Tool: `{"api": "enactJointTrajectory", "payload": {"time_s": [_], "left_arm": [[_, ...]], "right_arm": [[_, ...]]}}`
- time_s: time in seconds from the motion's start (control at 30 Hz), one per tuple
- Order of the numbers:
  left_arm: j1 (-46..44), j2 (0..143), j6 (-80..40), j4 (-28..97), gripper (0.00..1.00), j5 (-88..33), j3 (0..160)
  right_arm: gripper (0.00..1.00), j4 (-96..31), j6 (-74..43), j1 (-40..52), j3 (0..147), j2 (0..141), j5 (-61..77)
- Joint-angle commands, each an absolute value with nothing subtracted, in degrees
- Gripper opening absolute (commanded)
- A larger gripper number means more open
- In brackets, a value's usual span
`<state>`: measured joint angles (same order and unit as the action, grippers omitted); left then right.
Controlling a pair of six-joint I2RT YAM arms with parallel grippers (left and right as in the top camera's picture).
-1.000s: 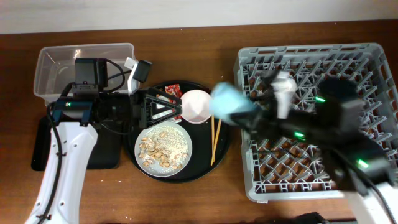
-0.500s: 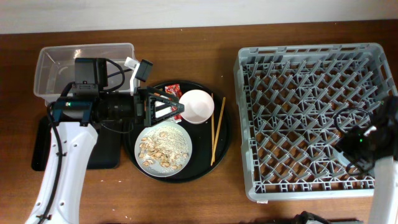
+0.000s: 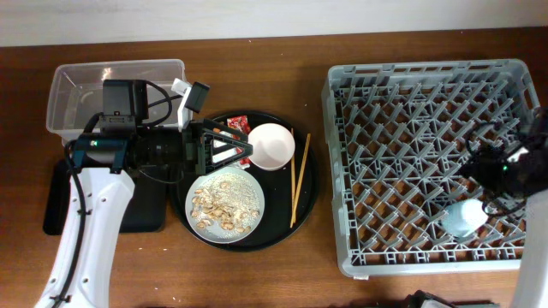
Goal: Sort waste into correct bins and load items into the dishwasher rack
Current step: 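Lower the blue cup into the dish rack with the right gripper, then reach the right gripper to the pink bowl and grasp it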
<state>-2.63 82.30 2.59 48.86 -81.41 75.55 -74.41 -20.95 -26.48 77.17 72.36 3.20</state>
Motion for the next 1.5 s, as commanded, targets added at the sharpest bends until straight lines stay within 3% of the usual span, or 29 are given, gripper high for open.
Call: {"api": "enactJointTrajectory", "payload": {"time_s": [0.0, 0.13, 0.2, 0.3, 0.37, 0.4, 0.57, 0.7, 0.77, 0.8, 1.03, 1.27, 1.37, 1.47], "left_arm": [[-2.68, 82.26, 3.18, 48.95, 0.98, -76.01, 75.90], [-8.84, 82.26, -2.66, 50.54, 0.84, -40.58, 75.90], [-9.74, 81.38, -6.15, 51.83, 0.73, -31.59, 75.92], [-9.69, 76.73, -10.85, 53.25, 0.72, -18.87, 75.92], [-9.69, 72.20, -12.93, 54.96, 0.76, -10.22, 75.92], [-9.69, 69.87, -13.06, 56.21, 0.99, -6.57, 75.92], [-9.69, 62.04, -13.02, 60.31, 0.99, -0.14, 75.90], [-9.69, 62.50, -13.04, 60.60, 0.99, -0.19, 75.90], [-9.69, 62.54, -13.04, 60.75, 0.99, -0.16, 75.90], [-9.69, 62.54, -13.04, 60.75, 0.99, -0.19, 75.90], [-9.69, 62.54, -13.04, 60.77, 0.99, -0.16, 75.90], [-9.69, 62.54, -13.04, 60.77, 0.99, -0.16, 75.90], [-9.69, 62.54, -13.04, 60.77, 0.99, -0.19, 75.90], [-9.69, 62.54, -13.04, 60.77, 0.99, -0.19, 75.90]], "right_arm": [[0.79, -73.36, -10.55, -23.38, 78.72, 67.75, 21.12], [0.72, -69.01, -8.36, -5.39, 78.70, 64.38, 25.23], [0.63, -64.36, -9.87, 9.45, 78.65, 66.83, 21.30], [0.61, -57.91, -18.20, 23.44, 78.65, 74.81, 9.47], [0.61, -55.31, -25.56, 28.10, 78.65, 82.74, -1.69], [0.61, -53.58, -27.51, 28.53, 78.65, 86.72, -3.44], [0.52, -38.20, -27.99, 28.53, 78.67, 106.10, 2.11], [0.36, -35.22, -29.50, 28.45, 78.65, 112.31, 3.66], [0.19, -35.27, -29.50, 28.47, 78.65, 113.43, 3.97], [0.04, -35.29, -29.45, 28.53, 78.67, 113.40, 4.56], [0.04, -39.03, -27.44, 26.81, 79.99, 98.45, 0.10], [0.04, -56.10, -27.49, 25.93, 79.99, 77.45, -47.79], [0.04, -63.55, -27.49, 20.23, 79.81, 78.32, -59.61], [0.04, -64.66, -27.49, 11.77, 79.81, 82.94, -61.98]]}}
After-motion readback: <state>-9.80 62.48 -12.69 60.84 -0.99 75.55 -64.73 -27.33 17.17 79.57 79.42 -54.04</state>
